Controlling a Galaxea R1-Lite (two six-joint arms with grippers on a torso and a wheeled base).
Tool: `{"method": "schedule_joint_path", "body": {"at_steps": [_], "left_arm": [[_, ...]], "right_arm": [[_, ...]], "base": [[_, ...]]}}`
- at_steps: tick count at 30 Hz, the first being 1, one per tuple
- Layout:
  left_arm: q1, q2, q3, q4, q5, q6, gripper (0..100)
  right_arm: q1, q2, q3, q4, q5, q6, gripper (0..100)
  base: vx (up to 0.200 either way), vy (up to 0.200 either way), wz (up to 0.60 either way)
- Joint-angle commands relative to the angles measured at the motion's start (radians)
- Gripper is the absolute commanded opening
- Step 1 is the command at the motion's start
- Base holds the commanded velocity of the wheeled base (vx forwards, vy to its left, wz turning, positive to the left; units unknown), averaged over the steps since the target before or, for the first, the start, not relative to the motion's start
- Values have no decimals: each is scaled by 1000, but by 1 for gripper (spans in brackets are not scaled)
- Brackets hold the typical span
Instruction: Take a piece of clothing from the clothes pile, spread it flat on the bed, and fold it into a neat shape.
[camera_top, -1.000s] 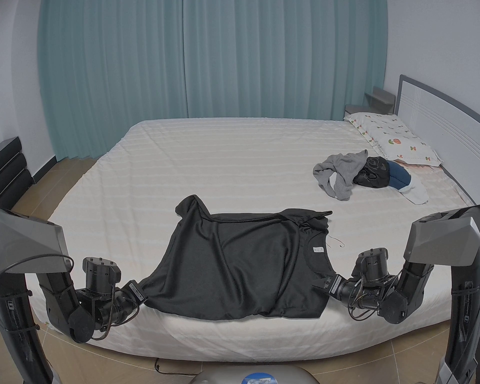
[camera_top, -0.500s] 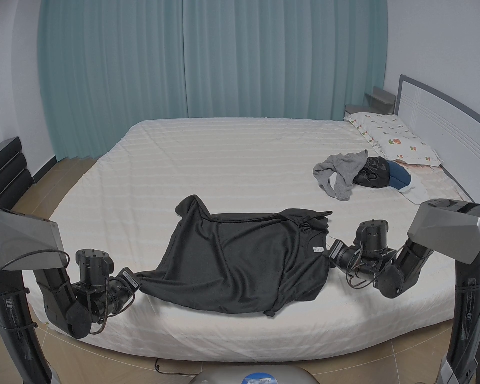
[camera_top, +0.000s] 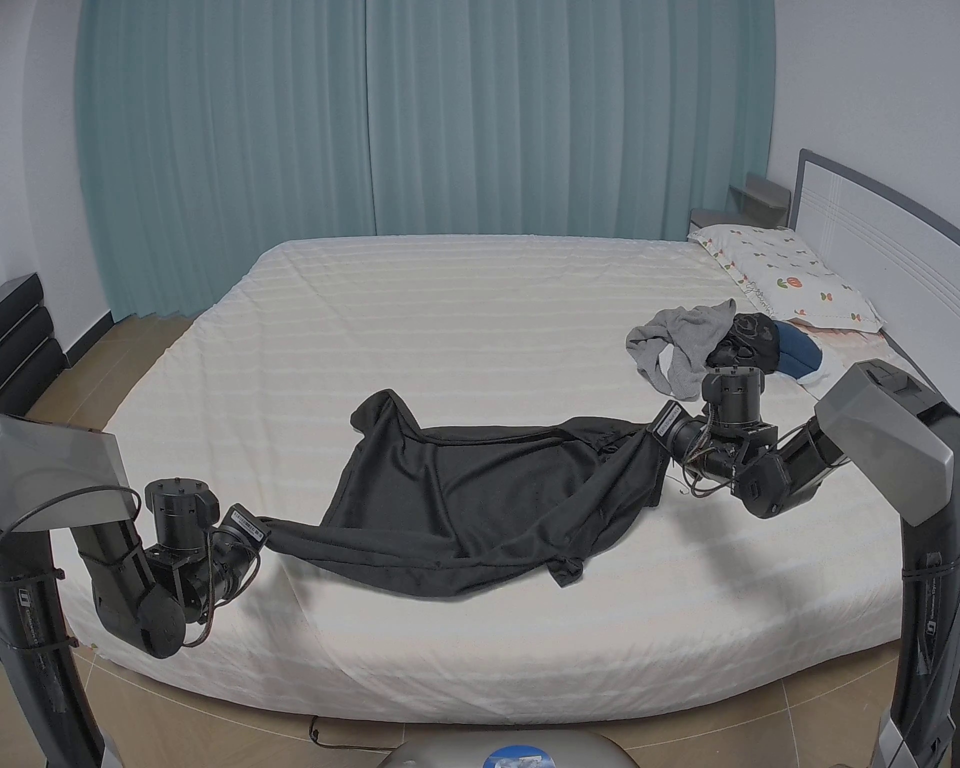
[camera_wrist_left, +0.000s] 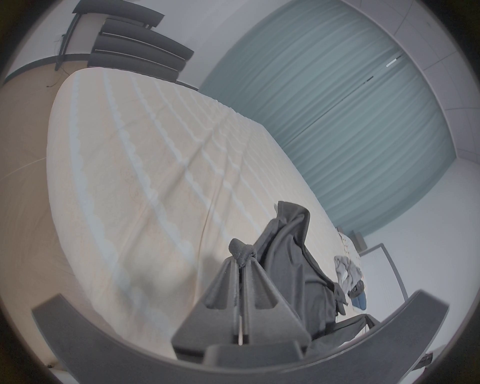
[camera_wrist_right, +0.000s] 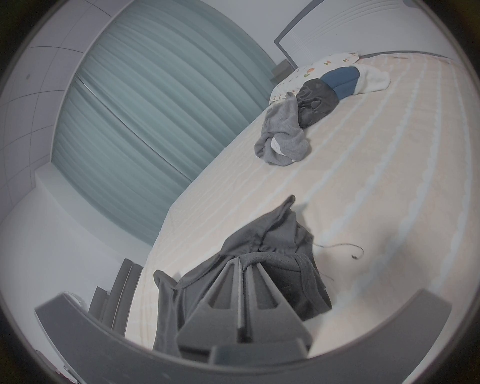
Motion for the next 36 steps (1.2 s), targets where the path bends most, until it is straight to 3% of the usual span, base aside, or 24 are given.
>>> {"method": "schedule_joint_path", "body": {"at_steps": [1,8,9,17,22,26,30,36], "left_arm": [[55,38,-58,-3,12,-13,0],[106,78,-101,-3,12,-16,0],[106,84,-103,-3,13,-16,0],[106,110,-105,-3,7,-18,0],[104,110,-100,-3,4,-18,0],[104,109,-97,-3,3,-18,0],[103,106,-94,-3,1,-20,0],[101,104,-94,-3,1,-18,0]], "right_arm": [[1,98,-129,57,-12,-2,0],[-1,186,-236,69,-22,-3,0],[-1,190,-239,69,-22,-3,100],[-5,164,-209,60,1,-17,100],[-37,55,-124,54,86,-51,100],[-53,11,-104,66,113,-51,100],[-42,-37,-23,62,122,-56,100],[36,-112,196,54,198,-48,100]], "base": [[0,0,0],[0,0,0],[0,0,0],[0,0,0],[0,0,0],[0,0,0],[0,0,0],[0,0,0]]}}
